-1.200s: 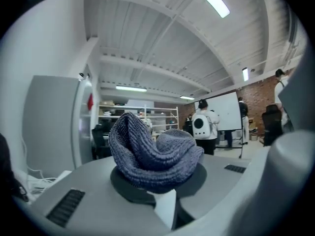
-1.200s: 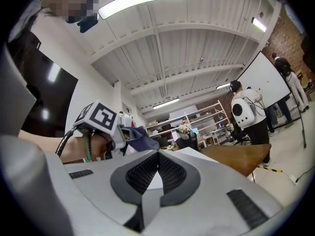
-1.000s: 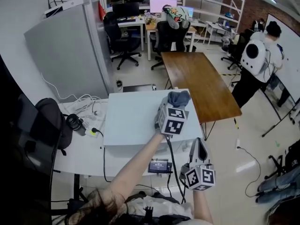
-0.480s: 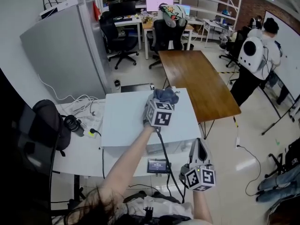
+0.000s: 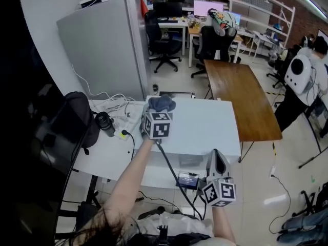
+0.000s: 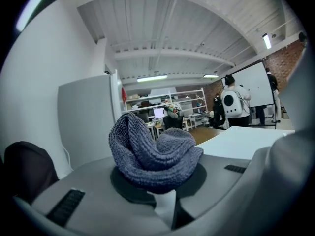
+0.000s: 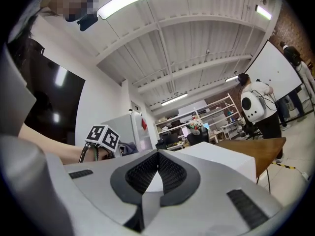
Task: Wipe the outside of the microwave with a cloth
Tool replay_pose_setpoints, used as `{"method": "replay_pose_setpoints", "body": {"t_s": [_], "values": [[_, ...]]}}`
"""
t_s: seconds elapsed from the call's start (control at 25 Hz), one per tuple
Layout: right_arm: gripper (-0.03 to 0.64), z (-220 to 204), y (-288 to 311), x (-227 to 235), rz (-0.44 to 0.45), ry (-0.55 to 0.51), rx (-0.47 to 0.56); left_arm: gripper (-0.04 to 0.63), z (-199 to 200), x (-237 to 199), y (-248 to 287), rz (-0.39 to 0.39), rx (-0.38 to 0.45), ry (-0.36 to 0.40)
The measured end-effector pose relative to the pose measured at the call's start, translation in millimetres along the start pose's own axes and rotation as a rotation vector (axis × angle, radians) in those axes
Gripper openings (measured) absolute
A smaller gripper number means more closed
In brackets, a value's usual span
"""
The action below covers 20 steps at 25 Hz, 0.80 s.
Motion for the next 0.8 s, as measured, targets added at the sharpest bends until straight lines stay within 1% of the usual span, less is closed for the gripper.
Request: {"method": "replay_pose_setpoints", "body": {"t_s": [0.16,0.32,0.36,0.48,0.52,0.6,0.64,0.76,0.8], "values": [[0.017,-7.0,7.2,-20.5,0.066,0.001,-0.016,0.054,-17.3,-37.8,-18.4,0.082,-0.025,-0.023],[0.017,-11.8,8.0,-32.6,0.108,0.002,-0.032,0.054,-24.2,-55.7,-35.1,0.12,-0.02,-0.044],[0.017,-12.0,7.1,-34.9,0.115,0.003,-0.037,0.054,-21.0,-58.2,-43.5,0.126,0.0,-0.054],[0.017,-13.7,2.8,-38.2,0.138,0.004,-0.051,0.054,-6.8,-65.3,-85.0,0.153,0.101,-0.114],[0.017,-14.5,2.0,-38.7,0.148,0.006,-0.058,0.054,-5.2,-67.3,-100.2,0.163,0.122,-0.122],[0.017,-16.2,1.7,-40.8,0.169,0.01,-0.074,0.054,-13.6,-73.0,-129.3,0.183,0.134,-0.138],[0.017,-17.1,1.9,-42.4,0.181,0.01,-0.084,0.054,-23.0,-76.9,-144.2,0.197,0.136,-0.164],[0.017,-21.6,6.5,-52.9,0.224,0.005,-0.114,0.054,-53.3,-91.7,-193.1,0.242,0.153,-0.287],[0.017,-25.0,9.4,-58.1,0.24,0.004,-0.12,0.054,-65.2,-97.8,-207.0,0.258,0.146,-0.304]]}}
Point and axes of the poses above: the fingertips, and each gripper's own axes: y forward along the fingers, x to its right, z out of its top, the point moved 10 cm from there along -y, backward along the fingers, and after that the axes turned 6 degrees about y, right-handed, at the moved point
